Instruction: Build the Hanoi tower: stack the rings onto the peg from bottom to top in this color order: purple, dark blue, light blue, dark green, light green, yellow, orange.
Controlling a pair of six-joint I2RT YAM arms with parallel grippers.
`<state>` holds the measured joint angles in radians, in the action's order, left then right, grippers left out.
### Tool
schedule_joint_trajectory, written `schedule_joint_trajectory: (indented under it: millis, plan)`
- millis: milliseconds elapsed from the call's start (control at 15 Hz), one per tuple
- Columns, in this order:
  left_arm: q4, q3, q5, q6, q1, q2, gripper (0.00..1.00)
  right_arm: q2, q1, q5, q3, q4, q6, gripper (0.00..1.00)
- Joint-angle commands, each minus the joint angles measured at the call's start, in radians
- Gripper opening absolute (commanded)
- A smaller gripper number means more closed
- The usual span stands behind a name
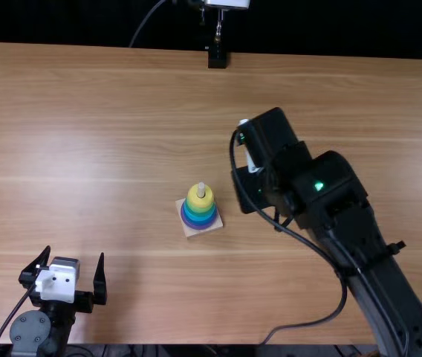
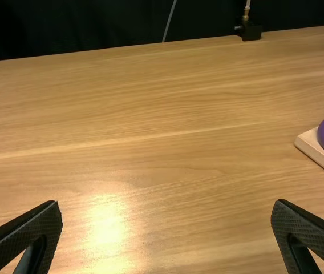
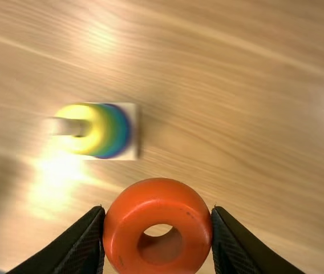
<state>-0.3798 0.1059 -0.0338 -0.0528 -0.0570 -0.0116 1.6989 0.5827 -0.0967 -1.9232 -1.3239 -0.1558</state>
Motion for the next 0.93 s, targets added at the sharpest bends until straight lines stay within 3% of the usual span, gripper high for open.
schedule_joint_trajectory:
  millis: [0, 867]
  plan:
    - [-0.077, -0.106, -0.009, -0.017, 0.013, 0.012, 1.00, -0.007, 0.049, 0.007, -0.060, -0.004, -0.006, 0.00]
    - [-0.077, -0.106, -0.009, -0.017, 0.013, 0.012, 1.00, 0.208, 0.117, 0.008, -0.129, 0.012, -0.012, 0.00]
